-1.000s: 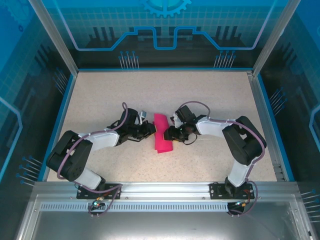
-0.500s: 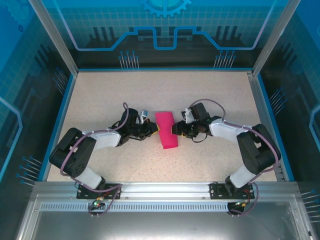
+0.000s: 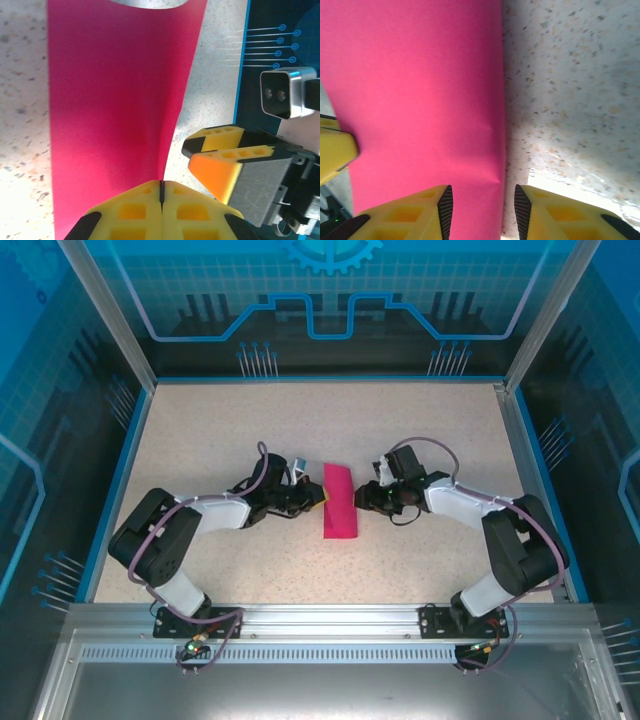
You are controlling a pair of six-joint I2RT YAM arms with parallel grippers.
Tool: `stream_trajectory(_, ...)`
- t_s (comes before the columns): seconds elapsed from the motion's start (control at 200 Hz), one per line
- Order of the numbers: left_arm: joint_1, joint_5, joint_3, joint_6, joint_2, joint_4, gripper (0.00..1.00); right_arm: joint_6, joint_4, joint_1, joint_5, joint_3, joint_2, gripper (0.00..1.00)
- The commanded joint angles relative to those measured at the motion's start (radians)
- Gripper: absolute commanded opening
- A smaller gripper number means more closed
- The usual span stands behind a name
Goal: Fold a paper plane with a square sheet of paper (pick it up from the middle)
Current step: Fold the square sheet of paper in half at the center of the table.
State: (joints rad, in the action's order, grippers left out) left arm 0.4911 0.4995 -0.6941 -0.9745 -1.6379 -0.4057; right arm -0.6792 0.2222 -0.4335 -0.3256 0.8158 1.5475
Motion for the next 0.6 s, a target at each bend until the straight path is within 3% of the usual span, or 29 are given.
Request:
stream_trajectory(0.0,0.008,0.027,-0.039,-0.004,-0.008,-0.006,0.03,-0.006,0.089,0.015,0.122,0.003,-0.019,0.38)
stream_trajectory(0.245,0.037,0.048,-0.078,-0.001,-0.032,-0.021,0.03,0.024,0.141,-0.027,0.153,0.101,0.084,0.35)
stream_trajectory(0.425,0.048,0.051,-0.109,-0.007,-0.056,-0.037,0.02,0.036,0.134,-0.056,0.114,0.141,0.143,0.34)
stream_trajectory(0.595,0.049,0.061,-0.11,-0.021,-0.097,-0.067,0.02,0.052,0.065,-0.049,0.032,0.107,0.105,0.37)
